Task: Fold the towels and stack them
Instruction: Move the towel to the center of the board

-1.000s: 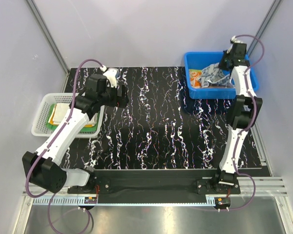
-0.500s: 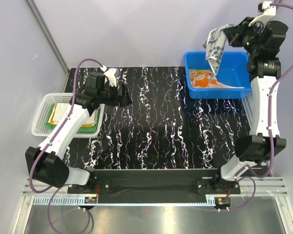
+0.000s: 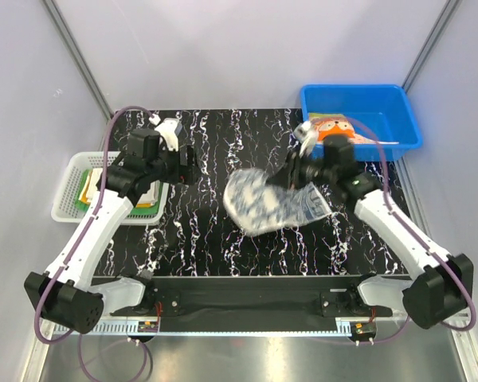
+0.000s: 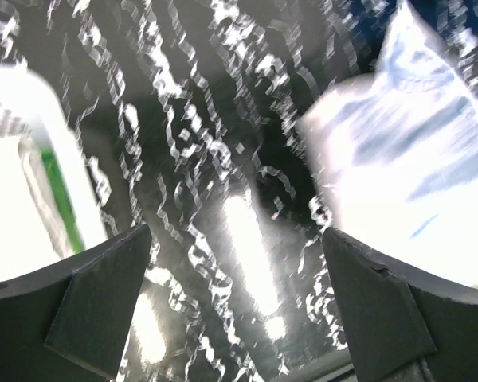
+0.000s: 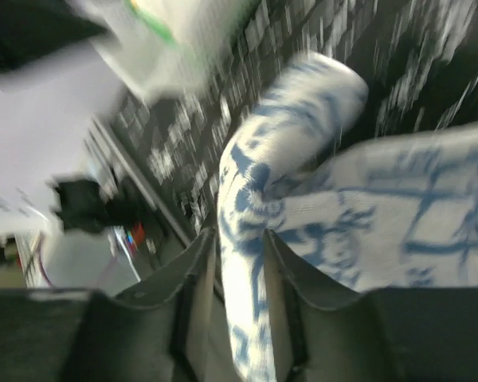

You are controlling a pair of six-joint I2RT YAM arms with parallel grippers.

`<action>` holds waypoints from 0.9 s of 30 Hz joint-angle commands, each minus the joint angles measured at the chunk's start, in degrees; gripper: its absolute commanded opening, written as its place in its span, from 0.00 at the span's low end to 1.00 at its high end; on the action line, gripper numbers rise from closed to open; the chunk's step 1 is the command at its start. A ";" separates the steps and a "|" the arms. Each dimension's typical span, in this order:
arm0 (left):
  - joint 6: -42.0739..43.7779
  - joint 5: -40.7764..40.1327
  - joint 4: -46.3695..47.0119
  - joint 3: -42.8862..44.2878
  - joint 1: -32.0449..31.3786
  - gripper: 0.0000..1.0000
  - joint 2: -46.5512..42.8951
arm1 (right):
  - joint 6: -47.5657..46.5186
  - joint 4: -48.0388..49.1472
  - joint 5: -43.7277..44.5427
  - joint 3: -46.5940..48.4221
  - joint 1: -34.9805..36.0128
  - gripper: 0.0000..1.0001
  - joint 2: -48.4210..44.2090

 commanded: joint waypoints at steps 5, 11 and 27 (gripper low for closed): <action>0.36 -1.35 -1.19 -2.23 -0.37 0.89 0.30 | 4.47 -5.33 19.25 -8.03 8.90 0.59 -2.16; -2.36 -2.41 2.85 0.40 -5.38 0.81 9.87 | 0.79 -9.11 37.20 -1.72 8.46 0.71 5.38; -8.35 -3.47 9.18 -10.13 -12.23 0.60 23.77 | 10.18 -10.88 43.65 -2.31 -0.24 0.43 15.34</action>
